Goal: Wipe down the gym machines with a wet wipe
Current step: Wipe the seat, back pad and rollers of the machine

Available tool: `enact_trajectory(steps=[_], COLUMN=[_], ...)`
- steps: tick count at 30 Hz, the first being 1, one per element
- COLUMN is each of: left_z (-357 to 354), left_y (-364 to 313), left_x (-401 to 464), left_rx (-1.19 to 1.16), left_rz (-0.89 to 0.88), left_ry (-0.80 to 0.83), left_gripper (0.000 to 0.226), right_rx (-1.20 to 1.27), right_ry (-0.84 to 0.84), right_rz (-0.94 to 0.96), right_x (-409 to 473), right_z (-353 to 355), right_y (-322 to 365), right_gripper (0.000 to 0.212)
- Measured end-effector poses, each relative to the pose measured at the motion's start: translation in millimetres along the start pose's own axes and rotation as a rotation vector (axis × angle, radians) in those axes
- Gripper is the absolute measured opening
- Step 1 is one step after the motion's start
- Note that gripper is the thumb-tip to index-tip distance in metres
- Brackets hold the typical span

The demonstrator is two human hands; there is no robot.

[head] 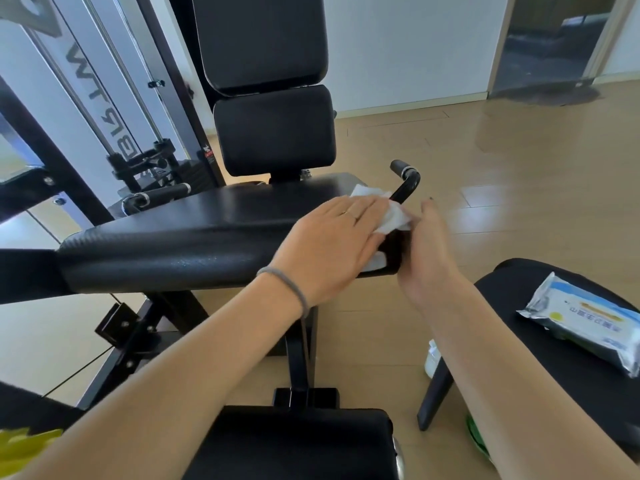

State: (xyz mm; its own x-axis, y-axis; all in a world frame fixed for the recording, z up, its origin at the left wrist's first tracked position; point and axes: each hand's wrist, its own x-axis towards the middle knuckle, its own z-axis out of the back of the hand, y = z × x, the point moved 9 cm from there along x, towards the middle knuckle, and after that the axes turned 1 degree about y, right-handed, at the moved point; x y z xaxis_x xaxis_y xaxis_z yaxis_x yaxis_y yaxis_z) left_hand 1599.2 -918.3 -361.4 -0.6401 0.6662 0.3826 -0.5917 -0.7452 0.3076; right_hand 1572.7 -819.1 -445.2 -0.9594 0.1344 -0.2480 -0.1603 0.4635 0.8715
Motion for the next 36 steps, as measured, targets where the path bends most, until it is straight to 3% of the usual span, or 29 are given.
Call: enact_trajectory(steps=[3, 7, 12, 17, 19, 23, 26, 33, 36], left_z=[0, 4, -14, -30, -31, -25, -20, -29, -27], left_y=[45, 73, -29, -2, 33, 79, 81, 86, 82], left_x=[-49, -72, -1, -55, -94, -140, -152, -167, -166], left_rx=[0.142, 0.219, 0.169, 0.321, 0.262, 0.066, -0.2, -0.748, -0.905], left_rz=[0.104, 0.275, 0.064, 0.083, 0.234, 0.719, 1.056, 1.647, 1.785], left_ry=[0.08, 0.055, -0.088, -0.043, -0.077, -0.224, -0.447, -0.873, -1.177], left_gripper=[0.051, 0.055, 0.056, 0.067, 0.069, 0.056, 0.056, 0.058, 0.052], right_rx=[-0.04, -0.045, -0.058, -0.11, -0.128, -0.1, -0.14, -0.149, -0.087], right_ry=[-0.033, -0.043, -0.004, 0.051, 0.049, 0.057, 0.066, 0.09, 0.066], right_rz=[-0.008, -0.013, 0.053, 0.152, 0.122, 0.06, 0.057, 0.005, -0.039], right_x=[-3, -10, -17, -34, -43, -50, -49, -48, -50], right_z=[-4, -14, -10, -6, -9, -16, -14, -11, -11], right_y=[-3, -1, 1, -8, -14, -19, -20, -19, -16], right_gripper=[0.064, 0.064, 0.064, 0.057, 0.054, 0.059, 0.062, 0.064, 0.064])
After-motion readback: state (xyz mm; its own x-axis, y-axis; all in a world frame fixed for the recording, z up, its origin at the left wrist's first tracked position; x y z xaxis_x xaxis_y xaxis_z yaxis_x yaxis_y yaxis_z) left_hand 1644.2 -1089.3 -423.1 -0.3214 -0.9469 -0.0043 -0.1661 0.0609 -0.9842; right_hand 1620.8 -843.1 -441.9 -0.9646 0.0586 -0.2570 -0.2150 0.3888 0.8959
